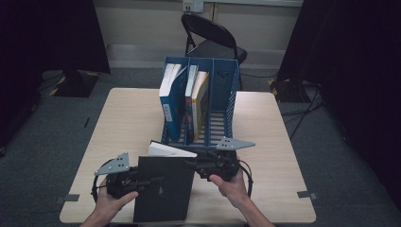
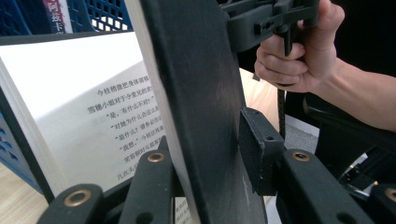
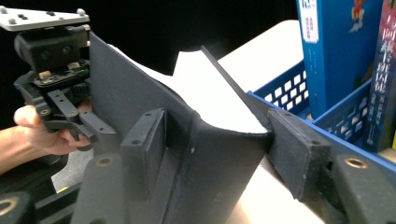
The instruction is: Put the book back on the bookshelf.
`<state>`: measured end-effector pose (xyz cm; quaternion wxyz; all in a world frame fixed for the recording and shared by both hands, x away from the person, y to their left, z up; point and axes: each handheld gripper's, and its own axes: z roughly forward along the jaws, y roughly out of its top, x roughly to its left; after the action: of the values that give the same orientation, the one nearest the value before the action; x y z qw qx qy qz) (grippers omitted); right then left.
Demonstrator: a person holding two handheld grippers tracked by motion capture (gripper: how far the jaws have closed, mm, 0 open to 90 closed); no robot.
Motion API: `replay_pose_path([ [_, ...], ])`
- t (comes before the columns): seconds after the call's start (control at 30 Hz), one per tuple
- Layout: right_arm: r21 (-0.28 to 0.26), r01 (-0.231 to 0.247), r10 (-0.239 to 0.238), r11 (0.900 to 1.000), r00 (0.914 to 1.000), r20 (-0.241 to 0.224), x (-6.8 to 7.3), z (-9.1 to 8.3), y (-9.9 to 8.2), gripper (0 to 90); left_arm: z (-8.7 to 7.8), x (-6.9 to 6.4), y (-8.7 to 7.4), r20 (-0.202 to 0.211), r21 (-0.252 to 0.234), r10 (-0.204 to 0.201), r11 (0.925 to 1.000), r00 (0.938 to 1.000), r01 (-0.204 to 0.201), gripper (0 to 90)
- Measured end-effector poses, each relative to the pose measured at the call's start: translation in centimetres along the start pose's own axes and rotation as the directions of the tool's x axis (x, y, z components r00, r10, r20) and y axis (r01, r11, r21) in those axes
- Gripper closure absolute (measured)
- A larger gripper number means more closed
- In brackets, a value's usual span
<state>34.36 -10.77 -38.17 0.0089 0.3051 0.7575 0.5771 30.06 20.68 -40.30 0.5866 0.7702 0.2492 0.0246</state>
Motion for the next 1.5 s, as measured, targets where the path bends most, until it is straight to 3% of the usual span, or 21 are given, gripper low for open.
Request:
replay_pose_path([
  [0.2, 0.009, 0.027, -0.027, 0.9996, 0.9990, 0.034, 0.8, -0.1, 0.3, 40.4, 0.2, 0.5, 0.2, -0.005, 0.015, -0.033, 0.9994, 0.9995, 0.033, 63.7],
  [0.33, -0.022, 0.067, -0.065, 0.9975, 0.9959, 0.063, 1.9, -0.7, 0.7, 42.0, 0.5, 0.1, 0.5, -0.024, -0.001, -0.012, 0.9999, 0.9996, 0.012, 63.9],
  [0.43, -0.036, 0.135, -0.132, 0.9902, 0.9877, 0.085, 2.6, -1.4, 1.7, 41.8, 1.3, -0.4, 1.1, -0.049, 0.011, 0.063, 0.9980, 0.9968, -0.063, 65.9],
  [0.57, -0.043, 0.156, -0.152, 0.9868, 0.9837, 0.096, 2.4, -1.7, 1.9, 40.9, 1.9, 0.1, 1.0, -0.029, 0.006, 0.059, 0.9983, 0.9979, -0.058, 65.6],
  [0.8, -0.046, 0.183, -0.181, 0.9820, 0.9821, 0.054, 2.4, -2.0, 1.5, 41.7, 1.4, 0.1, 0.2, -0.011, -0.002, 0.064, 0.9979, 0.9979, -0.064, 64.6],
  [0.93, 0.001, 0.184, -0.184, 0.9829, 0.9828, 0.007, 2.2, -1.0, 0.6, 38.4, 1.2, 0.0, -0.2, -0.008, -0.002, 0.062, 0.9981, 0.9980, -0.062, 64.2],
  [1.17, 0.026, 0.182, -0.181, 0.9830, 0.9834, -0.011, 2.0, -0.1, 0.3, 36.3, 1.2, 0.2, -0.3, -0.022, -0.003, 0.066, 0.9978, 0.9976, -0.066, 62.3],
  [1.5, 0.091, 0.223, -0.223, 0.9706, 0.9748, -0.007, 2.2, 1.9, -0.7, 31.7, 1.2, 0.3, -0.6, -0.048, -0.004, 0.068, 0.9977, 0.9965, -0.068, 57.3],
])
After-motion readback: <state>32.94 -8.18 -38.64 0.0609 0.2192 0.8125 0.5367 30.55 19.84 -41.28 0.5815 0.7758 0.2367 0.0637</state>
